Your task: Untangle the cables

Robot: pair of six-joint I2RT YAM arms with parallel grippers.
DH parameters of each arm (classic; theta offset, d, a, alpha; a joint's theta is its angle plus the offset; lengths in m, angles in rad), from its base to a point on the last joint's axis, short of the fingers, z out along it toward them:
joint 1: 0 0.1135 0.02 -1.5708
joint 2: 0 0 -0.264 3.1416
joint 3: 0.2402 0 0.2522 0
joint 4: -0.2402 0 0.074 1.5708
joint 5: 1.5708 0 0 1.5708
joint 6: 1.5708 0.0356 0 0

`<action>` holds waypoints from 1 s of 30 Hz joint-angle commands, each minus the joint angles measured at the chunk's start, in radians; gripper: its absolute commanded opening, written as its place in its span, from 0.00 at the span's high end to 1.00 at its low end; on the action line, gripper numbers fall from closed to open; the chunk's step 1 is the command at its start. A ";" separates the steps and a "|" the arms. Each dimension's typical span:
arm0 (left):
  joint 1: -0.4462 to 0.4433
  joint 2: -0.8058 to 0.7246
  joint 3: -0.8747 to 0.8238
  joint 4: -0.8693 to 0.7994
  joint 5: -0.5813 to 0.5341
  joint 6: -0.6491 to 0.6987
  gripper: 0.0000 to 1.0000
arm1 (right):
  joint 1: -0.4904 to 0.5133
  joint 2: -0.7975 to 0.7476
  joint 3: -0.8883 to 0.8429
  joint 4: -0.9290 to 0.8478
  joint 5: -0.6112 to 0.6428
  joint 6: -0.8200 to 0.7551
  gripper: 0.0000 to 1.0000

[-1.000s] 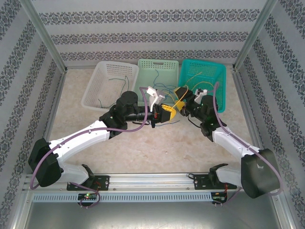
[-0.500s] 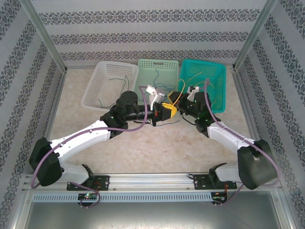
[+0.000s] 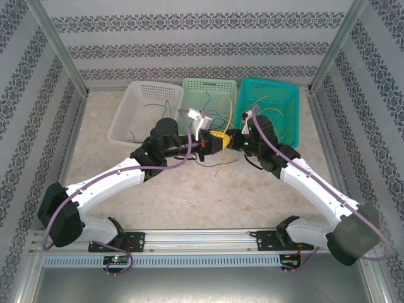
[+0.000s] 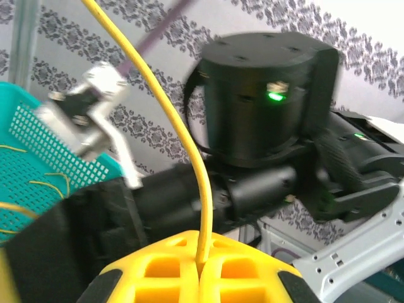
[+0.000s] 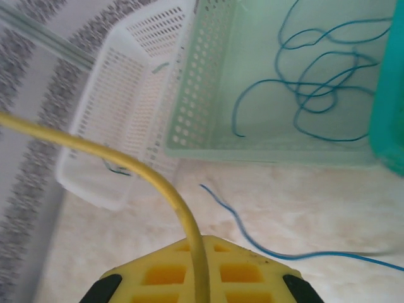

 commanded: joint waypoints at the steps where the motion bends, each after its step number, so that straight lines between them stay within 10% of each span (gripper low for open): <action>1: 0.064 -0.030 -0.036 0.127 0.027 -0.134 0.95 | 0.014 -0.035 0.023 -0.203 0.150 -0.251 0.93; 17: 0.165 -0.063 -0.014 0.034 0.246 -0.211 0.91 | 0.018 -0.268 -0.077 -0.274 0.532 -0.709 0.92; 30: 0.271 0.025 0.120 -0.656 0.462 0.110 0.91 | 0.025 -0.438 -0.128 -0.266 0.647 -1.069 0.92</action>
